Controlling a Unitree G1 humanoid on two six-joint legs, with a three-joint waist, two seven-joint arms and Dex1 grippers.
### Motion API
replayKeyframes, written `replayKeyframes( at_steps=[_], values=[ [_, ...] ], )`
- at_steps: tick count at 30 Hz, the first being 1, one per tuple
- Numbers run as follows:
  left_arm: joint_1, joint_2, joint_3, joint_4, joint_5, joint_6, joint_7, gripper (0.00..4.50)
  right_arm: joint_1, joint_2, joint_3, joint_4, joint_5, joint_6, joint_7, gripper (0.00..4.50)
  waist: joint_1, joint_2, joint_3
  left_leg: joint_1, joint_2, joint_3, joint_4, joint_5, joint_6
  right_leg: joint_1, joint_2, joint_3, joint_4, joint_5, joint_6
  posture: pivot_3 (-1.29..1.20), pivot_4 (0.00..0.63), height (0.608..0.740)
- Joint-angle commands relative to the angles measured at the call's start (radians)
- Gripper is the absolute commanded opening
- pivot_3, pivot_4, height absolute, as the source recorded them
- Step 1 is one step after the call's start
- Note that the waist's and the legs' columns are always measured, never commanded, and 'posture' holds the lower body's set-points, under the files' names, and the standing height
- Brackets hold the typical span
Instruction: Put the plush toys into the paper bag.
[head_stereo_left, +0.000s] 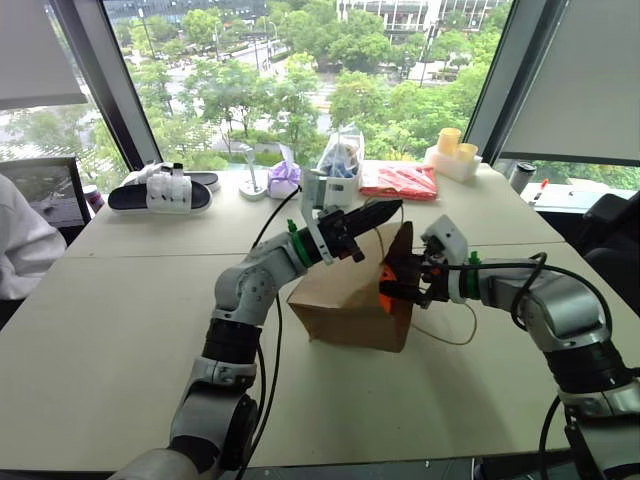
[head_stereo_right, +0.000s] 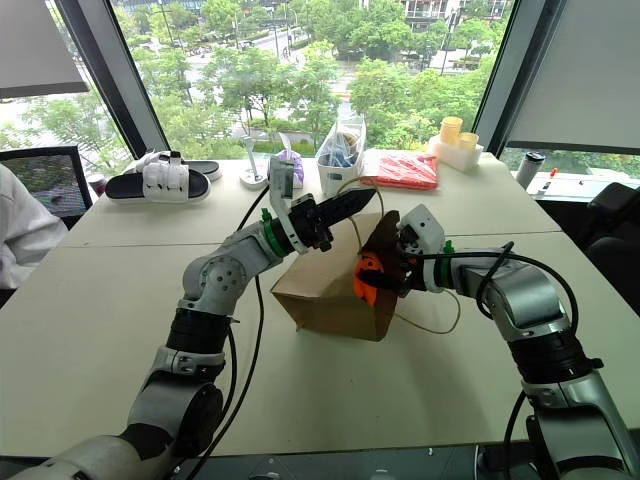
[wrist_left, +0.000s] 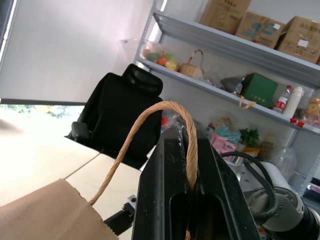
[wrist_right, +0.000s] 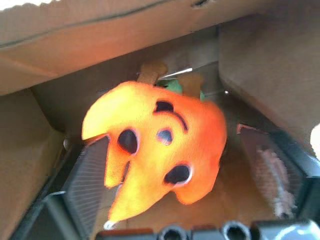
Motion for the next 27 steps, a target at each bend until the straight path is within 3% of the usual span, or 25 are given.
replayKeyframes(
  at_steps=[1,7,13,18,25,27],
  values=[
    [-0.032,-0.003,0.023,-0.002,-0.025,-0.022,0.0,0.0,0.053,-0.038,-0.162,-0.117,0.106,0.04,0.027,4.47,0.002,0.0,0.0,0.0,0.0,0.0,0.0,0.0,0.0,0.0,0.0,0.0,0.0,0.0,0.0,0.0,0.15,0.74],
    [-0.031,0.0,0.026,0.004,-0.028,-0.022,-0.004,0.0,0.175,-0.047,-0.452,-0.218,0.299,0.148,-0.016,4.47,0.002,0.0,0.0,0.0,0.0,0.0,0.0,-0.001,0.002,0.001,0.0,0.0,0.0,0.0,0.0,0.0,0.15,0.74],
    [-0.034,-0.003,0.025,0.016,-0.031,-0.023,-0.012,0.0,0.323,-0.029,-0.61,-0.193,0.277,0.177,-0.172,4.47,0.005,0.0,0.0,0.001,0.0,0.0,0.0,-0.001,0.003,0.001,0.0,0.0,0.0,0.0,0.0,0.0,0.15,0.74],
    [-0.034,-0.007,0.022,0.022,-0.033,-0.026,-0.016,0.0,0.436,0.04,-0.622,-0.166,0.258,0.151,-0.258,4.47,0.015,0.0,0.0,0.001,0.0,0.001,0.0,-0.002,0.003,0.001,0.0,0.001,0.0,0.0,0.0,0.0,0.15,0.74],
    [-0.031,-0.013,0.018,0.018,-0.034,-0.028,-0.014,0.0,0.484,0.146,-0.565,-0.13,0.252,0.113,-0.306,4.47,0.018,0.0,0.0,0.001,0.0,0.002,0.001,-0.002,0.003,0.001,0.0,0.001,0.0,0.0,0.0,0.0,0.15,0.74],
    [-0.03,-0.01,0.019,0.016,-0.034,-0.027,-0.014,0.0,0.488,0.158,-0.55,-0.115,0.237,0.101,-0.317,3.97,0.019,0.001,0.0,0.001,0.0,0.001,0.001,-0.002,0.003,0.001,0.0,0.001,0.001,0.0,0.0,0.0,0.15,0.74]
  ],
)
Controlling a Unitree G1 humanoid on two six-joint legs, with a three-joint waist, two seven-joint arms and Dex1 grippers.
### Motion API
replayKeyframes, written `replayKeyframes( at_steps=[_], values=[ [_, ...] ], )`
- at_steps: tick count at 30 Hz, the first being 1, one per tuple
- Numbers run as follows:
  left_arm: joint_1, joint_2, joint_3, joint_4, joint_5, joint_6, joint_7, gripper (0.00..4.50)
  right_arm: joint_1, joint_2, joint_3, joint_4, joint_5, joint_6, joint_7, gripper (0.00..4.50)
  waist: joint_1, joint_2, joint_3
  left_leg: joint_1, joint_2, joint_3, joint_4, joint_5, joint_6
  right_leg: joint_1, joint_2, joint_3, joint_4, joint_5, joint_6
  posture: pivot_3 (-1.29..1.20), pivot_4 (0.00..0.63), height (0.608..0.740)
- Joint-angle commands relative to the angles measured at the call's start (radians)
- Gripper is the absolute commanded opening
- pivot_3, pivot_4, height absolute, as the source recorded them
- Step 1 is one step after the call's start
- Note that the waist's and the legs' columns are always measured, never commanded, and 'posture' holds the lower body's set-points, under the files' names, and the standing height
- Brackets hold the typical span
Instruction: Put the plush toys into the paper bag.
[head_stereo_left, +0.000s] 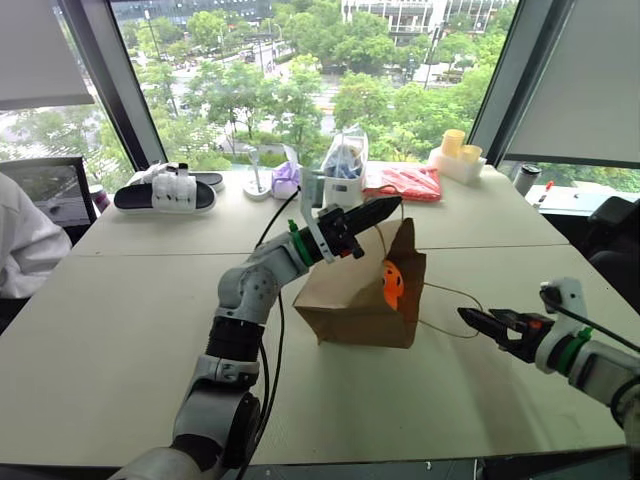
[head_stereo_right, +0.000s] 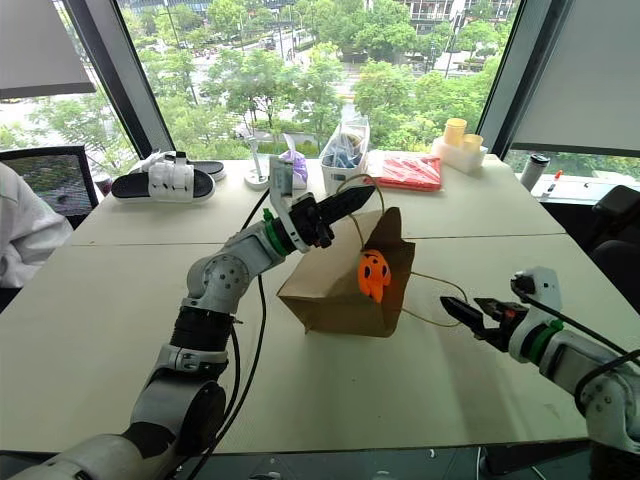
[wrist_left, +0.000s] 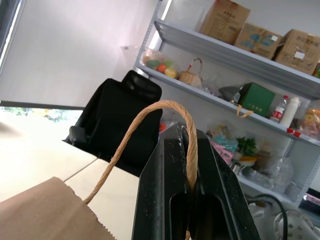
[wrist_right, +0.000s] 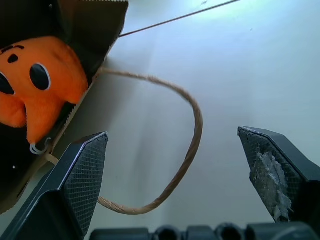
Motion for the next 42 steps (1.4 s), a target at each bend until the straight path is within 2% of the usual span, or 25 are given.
replayKeyframes(
  at_steps=[1,8,11,14,18,21,28,33,36,42],
  values=[
    [-0.022,0.002,0.011,-0.019,-0.017,-0.013,-0.004,0.0,-0.003,0.01,-0.005,0.004,0.001,-0.035,-0.013,3.7,0.001,0.0,0.0,0.0,0.0,0.0,0.0,0.0,0.0,0.0,0.0,0.0,0.0,0.0,0.0,0.0,0.15,0.74],
    [-0.023,0.01,0.012,-0.017,-0.015,-0.014,-0.004,0.0,-0.013,0.035,-0.055,0.013,0.072,-0.035,-0.013,0.14,0.001,0.0,0.0,0.0,0.0,0.0,0.0,0.0,0.0,0.0,0.0,0.0,0.0,0.0,0.0,0.0,0.15,0.74],
    [-0.027,0.008,0.012,-0.014,-0.016,-0.016,-0.004,0.0,-0.019,0.039,-0.106,-0.03,0.176,-0.026,0.01,0.06,0.001,0.0,0.0,0.0,0.0,0.0,0.0,0.0,0.0,0.0,0.0,0.0,0.0,0.0,0.0,0.0,0.15,0.74],
    [-0.039,0.006,0.016,-0.013,-0.022,-0.015,-0.005,0.0,-0.057,0.05,-0.2,-0.076,0.392,-0.008,-0.001,0.06,0.0,0.0,0.0,0.0,0.0,0.0,0.0,0.0,0.0,0.0,0.0,0.0,0.0,0.0,0.0,0.0,0.15,0.74],
    [-0.074,0.008,0.053,-0.002,-0.054,-0.007,0.01,0.0,-0.111,0.024,-0.264,-0.098,0.621,-0.011,-0.067,0.06,0.001,0.0,0.0,0.0,0.0,-0.001,0.0,0.0,0.0,0.0,0.0,-0.001,0.0,0.0,0.0,0.0,0.15,0.74],
    [-0.1,0.018,0.083,0.043,-0.063,-0.012,0.021,0.0,-0.169,0.004,-0.266,-0.089,0.733,-0.044,-0.145,0.06,0.001,0.0,0.0,0.0,0.0,-0.001,0.0,0.0,0.0,0.001,0.0,-0.001,0.0,0.0,0.0,0.0,0.15,0.74],
    [-0.129,0.043,0.065,0.218,0.051,-0.095,0.044,0.0,-0.213,-0.017,-0.186,-0.067,0.781,-0.094,-0.213,0.06,0.0,0.0,0.0,0.0,0.0,-0.001,0.0,0.0,0.0,0.0,0.0,-0.001,0.0,0.0,0.0,0.0,0.15,0.74],
    [-0.131,0.039,0.06,0.276,0.089,-0.115,0.047,0.0,-0.183,-0.015,-0.111,-0.046,0.716,-0.109,-0.197,0.06,0.001,-0.001,0.0,-0.001,0.0,-0.001,0.0,0.0,0.001,0.0,0.0,-0.001,0.0,0.0,0.0,0.0,0.15,0.74],
    [-0.13,0.038,0.075,0.267,0.072,-0.105,0.039,0.81,-0.177,-0.009,-0.097,-0.046,0.712,-0.133,-0.203,0.87,0.001,-0.001,0.0,-0.001,0.0,-0.001,0.0,0.0,0.001,0.0,0.0,-0.001,0.0,0.0,0.0,0.0,0.15,0.74],
    [-0.132,0.041,0.098,0.253,0.047,-0.091,0.033,3.61,-0.163,-0.012,-0.084,-0.064,0.727,-0.151,-0.191,3.72,0.0,-0.001,0.0,0.0,0.0,-0.001,0.0,-0.001,0.001,0.0,0.0,-0.001,0.0,0.0,0.0,0.0,0.15,0.74]
  ],
)
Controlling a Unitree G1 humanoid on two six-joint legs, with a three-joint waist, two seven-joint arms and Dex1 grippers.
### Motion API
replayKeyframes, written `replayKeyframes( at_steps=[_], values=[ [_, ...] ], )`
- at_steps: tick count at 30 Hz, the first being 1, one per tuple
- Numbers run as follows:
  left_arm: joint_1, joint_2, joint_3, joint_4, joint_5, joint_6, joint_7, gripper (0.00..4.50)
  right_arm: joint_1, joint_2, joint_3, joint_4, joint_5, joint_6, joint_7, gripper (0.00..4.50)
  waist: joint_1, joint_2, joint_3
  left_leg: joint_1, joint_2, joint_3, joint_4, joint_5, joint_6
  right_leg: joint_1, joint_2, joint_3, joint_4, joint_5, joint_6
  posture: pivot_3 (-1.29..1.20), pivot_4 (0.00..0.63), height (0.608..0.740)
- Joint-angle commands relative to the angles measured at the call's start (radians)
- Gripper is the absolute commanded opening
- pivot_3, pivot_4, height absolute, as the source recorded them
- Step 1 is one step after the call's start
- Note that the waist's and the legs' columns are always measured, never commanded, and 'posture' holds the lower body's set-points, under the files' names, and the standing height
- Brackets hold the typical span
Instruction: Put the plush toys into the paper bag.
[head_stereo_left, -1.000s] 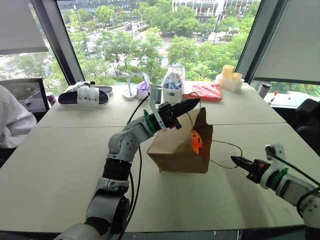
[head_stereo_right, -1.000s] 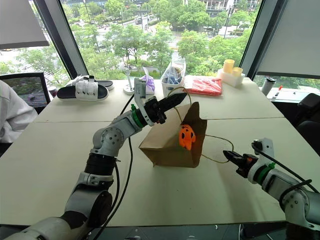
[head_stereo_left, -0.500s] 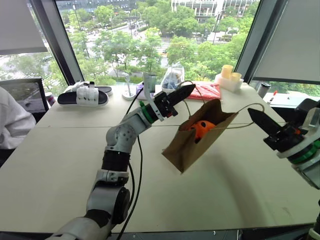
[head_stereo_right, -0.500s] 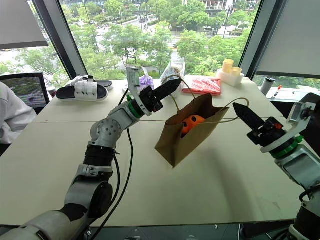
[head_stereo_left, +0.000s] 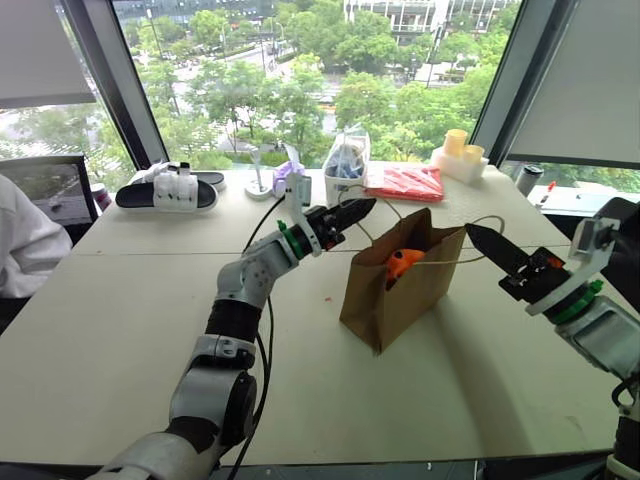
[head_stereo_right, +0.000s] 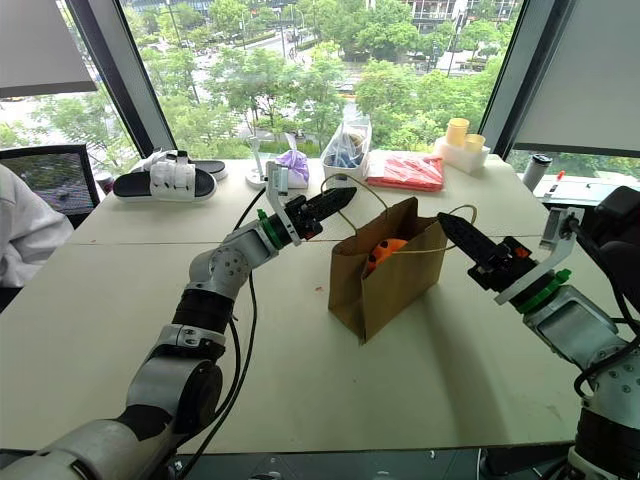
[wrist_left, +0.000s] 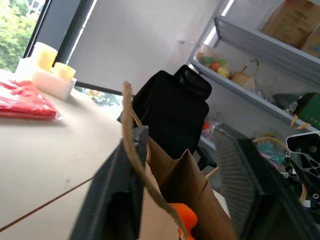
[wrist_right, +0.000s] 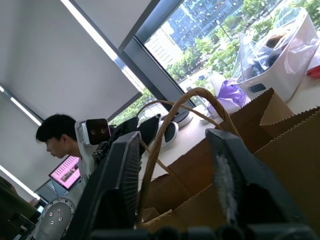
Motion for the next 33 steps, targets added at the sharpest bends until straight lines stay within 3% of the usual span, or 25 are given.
replayKeyframes(
  at_steps=[1,2,10,15,19,24,33],
  values=[
    [-0.035,0.003,0.027,-0.049,-0.029,-0.002,-0.007,4.14,0.008,-0.011,-0.006,-0.043,0.008,-0.032,0.022,4.29,0.0,0.0,0.0,0.0,0.0,0.0,0.0,0.0,0.0,0.0,0.0,0.0,0.0,0.0,0.0,0.0,0.15,0.74],
    [-0.033,0.007,0.029,-0.051,-0.031,0.003,-0.007,4.44,0.017,-0.016,-0.003,-0.051,0.004,-0.033,0.029,4.49,0.0,0.0,0.0,0.0,0.0,0.0,0.0,0.0,0.0,0.0,0.0,0.0,0.0,0.0,0.0,0.0,0.15,0.74],
    [0.061,0.113,0.035,-0.142,-0.067,0.095,-0.08,4.44,0.159,-0.007,-0.023,-0.145,0.068,-0.045,0.085,4.49,-0.002,0.0,0.0,0.001,0.0,0.0,0.0,0.0,0.0,0.0,0.0,0.0,0.0,0.0,0.0,0.0,0.15,0.74],
    [0.193,0.227,0.035,-0.255,-0.079,0.172,-0.105,4.44,0.244,0.006,0.059,-0.156,0.0,-0.049,0.103,4.49,-0.012,0.0,0.0,0.001,0.001,0.0,-0.001,-0.001,0.001,-0.001,0.001,0.0,0.001,0.0,0.0,0.0,0.15,0.74],
    [0.31,0.284,-0.005,-0.38,-0.056,0.187,-0.107,4.5,0.236,0.019,0.139,-0.145,-0.068,-0.054,0.076,2.7,-0.019,0.0,0.0,0.001,0.001,-0.001,0.0,-0.001,0.001,0.0,0.001,0.001,0.001,0.0,0.0,0.0,0.15,0.74],
    [0.397,0.308,-0.106,-0.571,-0.034,0.187,-0.124,4.5,0.228,-0.003,0.235,-0.18,-0.128,-0.031,0.125,0.05,-0.006,0.0,0.0,0.0,0.001,-0.002,0.0,-0.001,0.001,0.0,0.0,0.001,0.0,0.0,0.0,0.0,0.15,0.74],
    [0.4,0.271,-0.261,-0.566,0.1,0.044,-0.146,4.5,0.171,-0.015,0.3,-0.136,-0.215,-0.035,0.151,0.05,0.002,0.0,0.0,0.0,0.001,0.0,0.0,-0.001,0.001,0.001,0.0,0.001,-0.001,0.0,-0.001,0.0,0.15,0.74]
  ],
)
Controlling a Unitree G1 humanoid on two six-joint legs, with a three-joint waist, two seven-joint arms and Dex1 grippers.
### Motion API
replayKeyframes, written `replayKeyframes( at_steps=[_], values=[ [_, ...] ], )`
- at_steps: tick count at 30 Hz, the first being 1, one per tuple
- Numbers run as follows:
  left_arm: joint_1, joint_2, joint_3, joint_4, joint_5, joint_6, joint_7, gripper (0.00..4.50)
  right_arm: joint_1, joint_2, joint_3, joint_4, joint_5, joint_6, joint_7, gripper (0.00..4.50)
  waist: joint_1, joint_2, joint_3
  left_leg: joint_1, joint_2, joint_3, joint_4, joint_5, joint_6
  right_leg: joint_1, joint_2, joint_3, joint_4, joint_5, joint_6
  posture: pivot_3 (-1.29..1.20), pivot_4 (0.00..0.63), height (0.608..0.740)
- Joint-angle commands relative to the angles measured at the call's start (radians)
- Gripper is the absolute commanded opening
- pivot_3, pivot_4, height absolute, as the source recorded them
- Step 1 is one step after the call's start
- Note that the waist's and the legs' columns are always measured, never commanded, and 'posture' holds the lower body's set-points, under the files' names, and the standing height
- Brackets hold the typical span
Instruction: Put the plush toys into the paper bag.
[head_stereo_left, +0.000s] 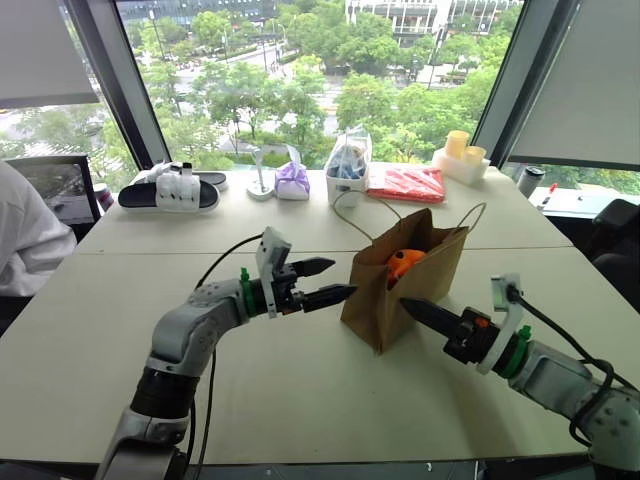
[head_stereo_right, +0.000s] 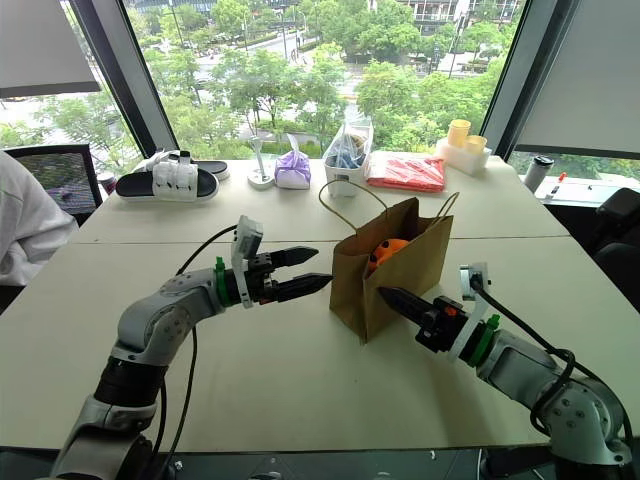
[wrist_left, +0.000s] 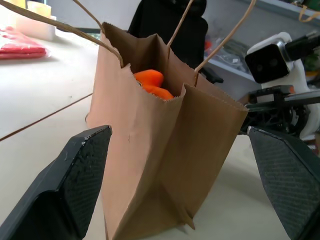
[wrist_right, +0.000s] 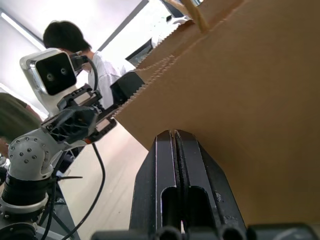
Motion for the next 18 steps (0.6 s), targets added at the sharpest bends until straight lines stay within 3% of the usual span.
replayKeyframes(
  at_steps=[1,8,18],
  values=[
    [-0.018,0.002,-0.058,0.01,0.057,-0.074,-0.037,4.5,-0.019,-0.018,0.011,0.009,-0.042,-0.006,0.03,0.05,0.0,0.0,0.0,0.0,0.0,0.0,0.0,0.0,0.0,0.0,0.0,0.0,0.0,0.0,0.0,0.0,0.15,0.74],
    [-0.056,-0.062,-0.169,0.081,0.181,-0.186,-0.023,4.5,-0.077,-0.007,0.031,0.045,-0.079,-0.008,0.048,0.05,0.0,0.0,0.0,0.0,0.0,0.0,0.0,0.0,0.0,0.0,0.0,0.0,0.0,0.0,0.0,0.0,0.15,0.74],
    [-0.064,-0.139,-0.219,0.106,0.254,-0.209,0.014,4.5,-0.104,0.011,0.04,0.038,-0.088,-0.005,0.058,0.05,0.0,0.0,0.0,0.0,0.0,0.0,0.0,0.0,0.0,0.0,0.0,0.0,0.0,0.0,0.0,0.0,0.15,0.74]
  ],
)
